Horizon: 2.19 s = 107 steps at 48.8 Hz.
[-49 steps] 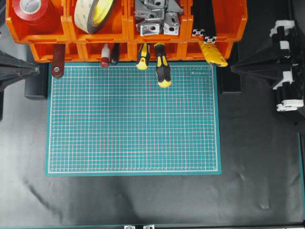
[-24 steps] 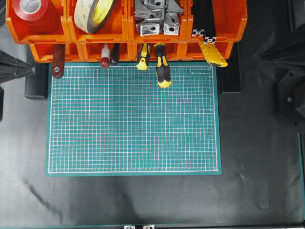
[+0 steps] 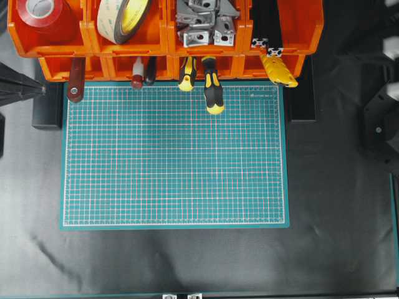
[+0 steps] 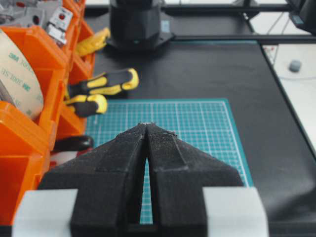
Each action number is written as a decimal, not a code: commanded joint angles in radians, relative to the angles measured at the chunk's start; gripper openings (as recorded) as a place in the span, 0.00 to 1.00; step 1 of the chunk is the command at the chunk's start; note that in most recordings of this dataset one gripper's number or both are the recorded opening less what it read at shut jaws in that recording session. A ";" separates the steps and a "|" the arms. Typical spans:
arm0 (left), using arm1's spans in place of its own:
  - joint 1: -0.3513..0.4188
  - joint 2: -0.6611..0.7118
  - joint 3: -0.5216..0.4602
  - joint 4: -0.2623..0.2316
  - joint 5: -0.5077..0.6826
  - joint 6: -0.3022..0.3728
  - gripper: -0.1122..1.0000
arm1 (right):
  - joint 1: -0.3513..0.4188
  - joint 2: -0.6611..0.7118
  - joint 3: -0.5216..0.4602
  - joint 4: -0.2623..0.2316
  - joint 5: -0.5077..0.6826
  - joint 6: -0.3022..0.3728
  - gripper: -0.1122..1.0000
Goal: Pick corner brachets from container rack with right arm.
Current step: 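Lift the right gripper from rest toward the orange rack, then move the right gripper over the silver corner bracket bin and descend, then close the right gripper on silver corner brackets inside the bin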
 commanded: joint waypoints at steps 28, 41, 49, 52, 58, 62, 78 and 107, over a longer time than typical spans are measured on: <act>-0.008 0.005 -0.029 0.003 0.008 -0.006 0.10 | -0.184 0.426 -0.454 -0.005 0.120 -0.212 0.30; -0.040 0.015 -0.028 0.003 0.011 -0.006 0.10 | -0.210 0.518 -0.529 0.005 0.133 -0.222 0.86; -0.041 0.018 -0.028 0.003 0.011 -0.005 0.10 | -0.209 0.541 -0.531 0.006 0.132 -0.236 0.87; -0.041 0.020 -0.026 0.003 0.011 -0.005 0.10 | -0.209 0.552 -0.537 0.006 0.127 -0.236 0.87; -0.041 0.025 -0.026 0.003 0.012 -0.005 0.10 | -0.209 0.577 -0.551 0.006 0.118 -0.238 0.87; -0.040 0.026 -0.026 0.003 0.014 -0.005 0.10 | -0.209 0.594 -0.563 0.006 0.118 -0.238 0.87; -0.041 0.020 -0.025 0.003 0.028 -0.003 0.10 | -0.207 0.641 -0.589 0.012 0.121 -0.236 0.87; -0.041 0.015 -0.023 0.003 0.031 -0.003 0.10 | -0.224 0.693 -0.518 0.012 0.091 -0.233 0.87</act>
